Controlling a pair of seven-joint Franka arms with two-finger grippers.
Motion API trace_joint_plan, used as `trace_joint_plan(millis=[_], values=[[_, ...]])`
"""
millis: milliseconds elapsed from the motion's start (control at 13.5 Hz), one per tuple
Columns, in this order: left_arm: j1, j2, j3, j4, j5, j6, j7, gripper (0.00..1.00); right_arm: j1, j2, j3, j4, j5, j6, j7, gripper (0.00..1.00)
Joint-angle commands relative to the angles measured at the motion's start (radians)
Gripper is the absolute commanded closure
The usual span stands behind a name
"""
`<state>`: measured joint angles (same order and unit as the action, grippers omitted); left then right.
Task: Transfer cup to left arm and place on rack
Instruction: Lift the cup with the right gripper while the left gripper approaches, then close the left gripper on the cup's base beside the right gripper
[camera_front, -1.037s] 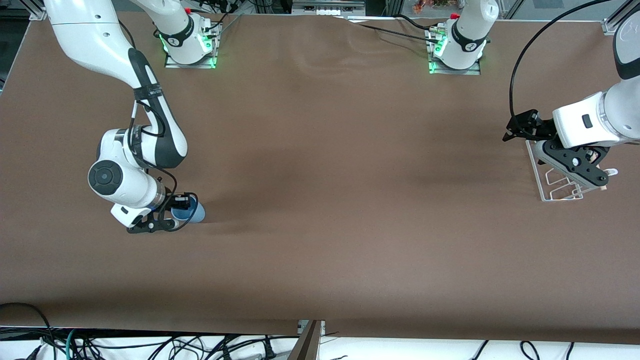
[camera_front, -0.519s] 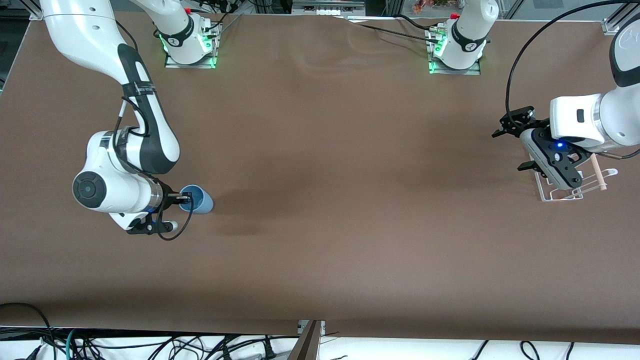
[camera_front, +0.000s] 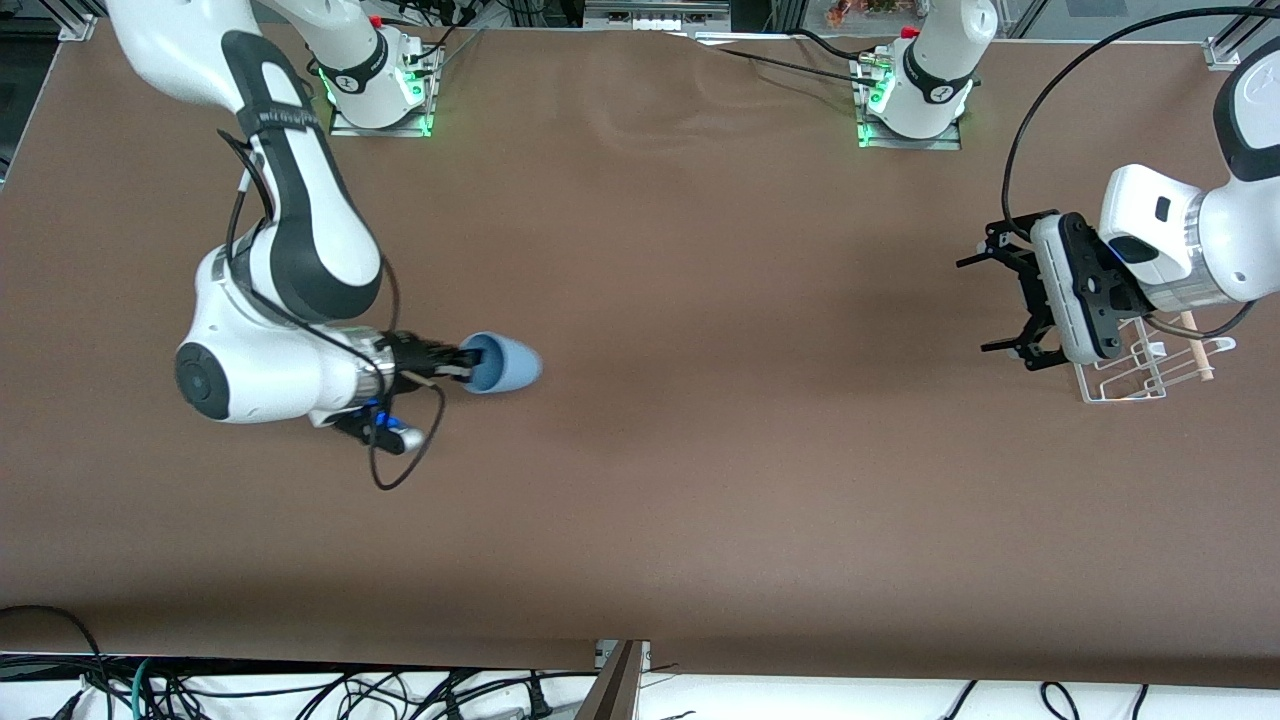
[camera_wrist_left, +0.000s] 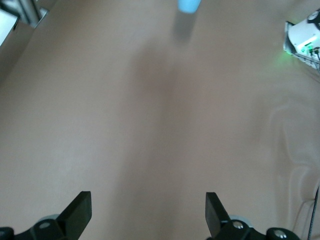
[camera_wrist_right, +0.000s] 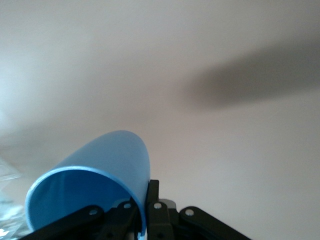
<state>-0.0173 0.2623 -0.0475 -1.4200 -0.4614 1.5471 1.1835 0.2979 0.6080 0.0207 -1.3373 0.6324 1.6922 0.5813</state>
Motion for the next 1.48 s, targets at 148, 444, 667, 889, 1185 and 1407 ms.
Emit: trace_joint_plan(millis=[148,444,667,889,1185,1407], values=[[-0.006,-0.012,0.001,-0.071,-0.135,0.068,0.18,0.0,-0.006,0.012,0.168,0.116,0.261,0.061,0.423,1.0],[-0.065,-0.073,0.001,-0.152,-0.171,0.16,0.192,0.0,-0.003,0.013,0.301,0.138,0.421,0.295,0.659,1.0],[-0.133,-0.081,0.0,-0.16,-0.197,0.229,0.189,0.0,0.041,0.015,0.329,0.139,0.548,0.464,0.736,1.0],[-0.188,-0.095,-0.012,-0.158,-0.194,0.298,0.163,0.0,0.093,0.018,0.329,0.141,0.581,0.57,0.743,1.0],[-0.191,-0.095,-0.063,-0.152,-0.174,0.363,0.085,0.0,0.112,0.021,0.328,0.141,0.579,0.59,0.739,1.0],[-0.193,-0.097,-0.093,-0.14,-0.074,0.416,0.047,0.0,0.112,0.021,0.328,0.141,0.579,0.59,0.738,1.0]])
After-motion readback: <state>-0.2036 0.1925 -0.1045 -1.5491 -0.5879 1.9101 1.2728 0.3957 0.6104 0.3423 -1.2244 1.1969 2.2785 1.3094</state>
